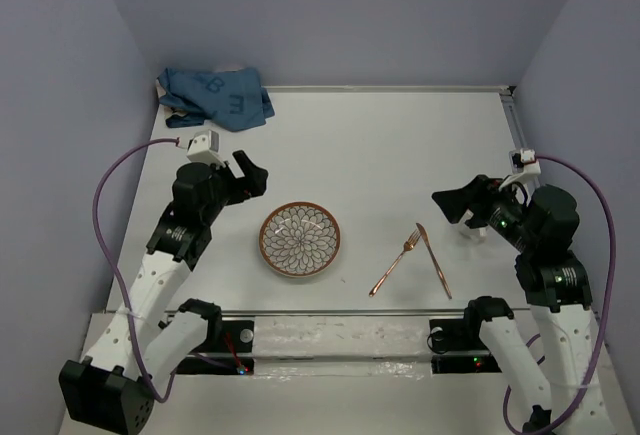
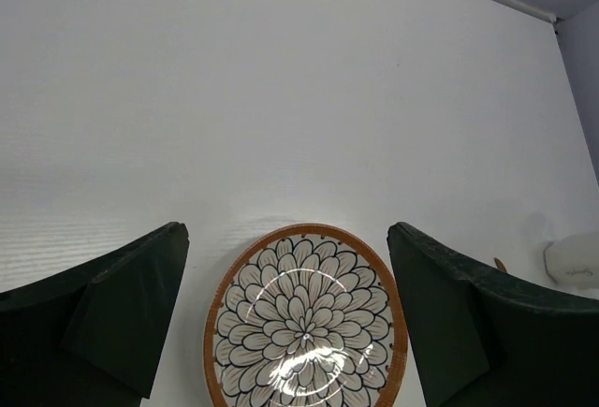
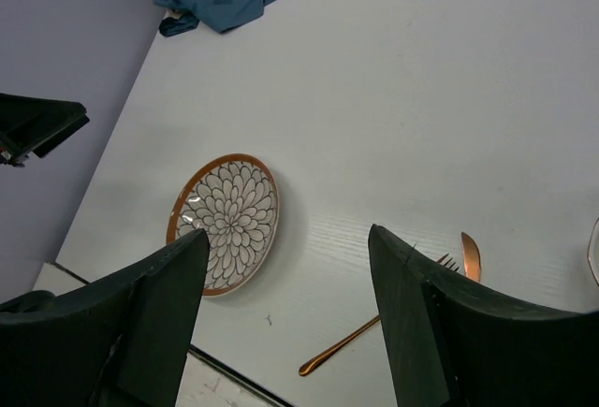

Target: Set the dinner table for one person

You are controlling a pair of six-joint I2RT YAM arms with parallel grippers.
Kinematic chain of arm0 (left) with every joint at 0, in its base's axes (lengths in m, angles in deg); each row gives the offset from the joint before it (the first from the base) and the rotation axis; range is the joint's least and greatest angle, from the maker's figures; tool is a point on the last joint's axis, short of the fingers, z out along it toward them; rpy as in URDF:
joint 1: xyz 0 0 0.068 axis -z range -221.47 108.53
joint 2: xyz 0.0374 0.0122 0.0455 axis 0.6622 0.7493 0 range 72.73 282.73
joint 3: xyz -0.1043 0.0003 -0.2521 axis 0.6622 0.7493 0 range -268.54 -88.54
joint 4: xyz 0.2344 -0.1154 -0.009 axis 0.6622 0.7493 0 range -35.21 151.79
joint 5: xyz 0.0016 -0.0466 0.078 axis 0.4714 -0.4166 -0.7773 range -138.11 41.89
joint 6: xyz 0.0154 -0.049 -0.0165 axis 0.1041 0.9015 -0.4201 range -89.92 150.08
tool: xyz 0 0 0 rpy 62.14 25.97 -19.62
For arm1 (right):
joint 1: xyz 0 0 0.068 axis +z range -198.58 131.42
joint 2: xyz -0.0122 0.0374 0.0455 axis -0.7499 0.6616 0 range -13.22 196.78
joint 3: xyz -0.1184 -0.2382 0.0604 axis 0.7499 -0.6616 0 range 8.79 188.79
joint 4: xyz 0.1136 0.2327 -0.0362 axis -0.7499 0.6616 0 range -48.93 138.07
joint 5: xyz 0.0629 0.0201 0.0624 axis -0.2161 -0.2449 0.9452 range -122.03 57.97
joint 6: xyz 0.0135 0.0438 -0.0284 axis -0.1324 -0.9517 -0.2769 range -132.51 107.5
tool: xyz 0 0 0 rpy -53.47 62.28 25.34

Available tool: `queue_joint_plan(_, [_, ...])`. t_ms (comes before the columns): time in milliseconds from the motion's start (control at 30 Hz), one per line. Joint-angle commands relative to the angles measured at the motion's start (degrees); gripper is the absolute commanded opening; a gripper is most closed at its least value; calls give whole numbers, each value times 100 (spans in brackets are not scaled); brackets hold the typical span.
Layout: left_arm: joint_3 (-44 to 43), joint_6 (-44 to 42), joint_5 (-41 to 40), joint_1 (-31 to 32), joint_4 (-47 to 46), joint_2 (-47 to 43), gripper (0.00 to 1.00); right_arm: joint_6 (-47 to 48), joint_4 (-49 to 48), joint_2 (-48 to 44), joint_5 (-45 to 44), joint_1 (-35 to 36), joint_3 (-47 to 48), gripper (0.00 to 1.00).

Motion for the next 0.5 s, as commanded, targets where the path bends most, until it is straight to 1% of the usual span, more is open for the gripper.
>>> queue_joint_plan(0, [-394,-6,-66,-142,-287,227,99,50,-360,-31,94,-43,-104,76])
queue_joint_plan(100, [-674,134,127,-344,-472,561,99,-3,-482,-31,94,-43,-183,76])
queue_joint_plan(133, [-728,205,163,-396,-542,823,99,-3,-535,-39,129,-43,-227,76])
queue_joint_plan(167, [-841,353,119,-493,-812,965,99,-20,-631,-22,129,-43,-323,76])
queue_joint_plan(233, [-948,573,-187,-598,-1147,1438,99,-3,-702,4,77,-43,-438,76])
queue_joint_plan(267, [-1079,722,-528,-747,-1262,1606,99,6,-720,4,41,-43,-465,76])
queue_joint_plan(333, [-1246,820,-768,-862,-1508,2229,99,6,-799,22,-38,-43,-517,76])
queue_joint_plan(367, [-1386,803,-1047,-915,-1579,2476,99,-38,-843,39,-29,-43,-561,76])
queue_joint_plan(400, [-1553,794,-1163,-942,-1545,2756,99,-73,-887,57,-12,-43,-579,76])
queue_joint_plan(433, [-1859,777,-1269,-977,-1536,3264,99,-99,-1000,92,67,-43,-605,76])
queue_joint_plan(467, [-2001,750,-1452,-994,-1544,3504,99,-160,-1062,110,128,-43,-675,76])
